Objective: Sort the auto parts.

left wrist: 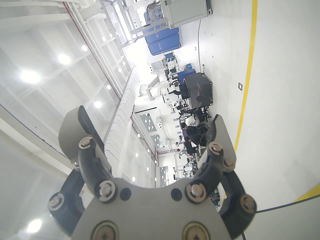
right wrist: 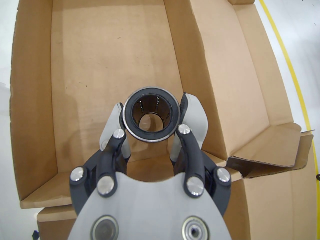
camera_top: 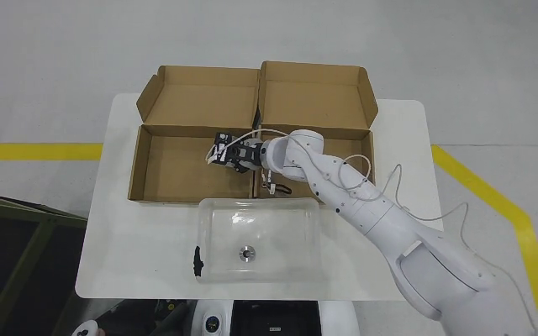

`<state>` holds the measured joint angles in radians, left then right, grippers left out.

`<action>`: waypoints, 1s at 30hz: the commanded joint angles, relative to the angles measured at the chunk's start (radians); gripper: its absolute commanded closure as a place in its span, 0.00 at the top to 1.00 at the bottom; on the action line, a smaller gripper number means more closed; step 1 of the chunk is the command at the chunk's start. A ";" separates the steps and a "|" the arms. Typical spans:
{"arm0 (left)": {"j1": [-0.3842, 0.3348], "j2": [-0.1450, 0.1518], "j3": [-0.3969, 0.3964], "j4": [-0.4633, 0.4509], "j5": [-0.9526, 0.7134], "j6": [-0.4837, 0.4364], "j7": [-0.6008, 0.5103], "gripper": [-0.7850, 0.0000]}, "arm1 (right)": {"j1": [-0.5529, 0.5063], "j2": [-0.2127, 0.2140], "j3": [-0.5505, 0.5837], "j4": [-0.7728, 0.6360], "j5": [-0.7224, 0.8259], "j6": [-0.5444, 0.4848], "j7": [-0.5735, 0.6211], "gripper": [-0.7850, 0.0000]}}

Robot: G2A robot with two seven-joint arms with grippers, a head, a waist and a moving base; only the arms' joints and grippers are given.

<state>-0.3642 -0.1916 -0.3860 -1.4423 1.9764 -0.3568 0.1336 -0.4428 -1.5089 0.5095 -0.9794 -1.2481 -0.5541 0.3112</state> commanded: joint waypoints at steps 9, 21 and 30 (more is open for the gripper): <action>0.000 0.000 0.000 0.000 0.000 0.000 0.000 1.00 | -0.003 0.007 0.046 -0.049 -0.034 -0.037 -0.010 0.66; 0.000 0.000 0.000 0.000 0.000 0.000 0.000 1.00 | -0.155 0.068 0.145 -0.367 -0.051 -0.136 0.051 0.65; 0.000 0.000 0.000 0.000 0.000 0.000 0.000 1.00 | -0.311 0.120 0.235 -0.615 -0.054 -0.199 0.140 0.71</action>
<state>-0.3642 -0.1916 -0.3860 -1.4423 1.9764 -0.3568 0.1336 -0.7362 -1.3942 0.7357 -1.5702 -1.3014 -0.7461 0.4426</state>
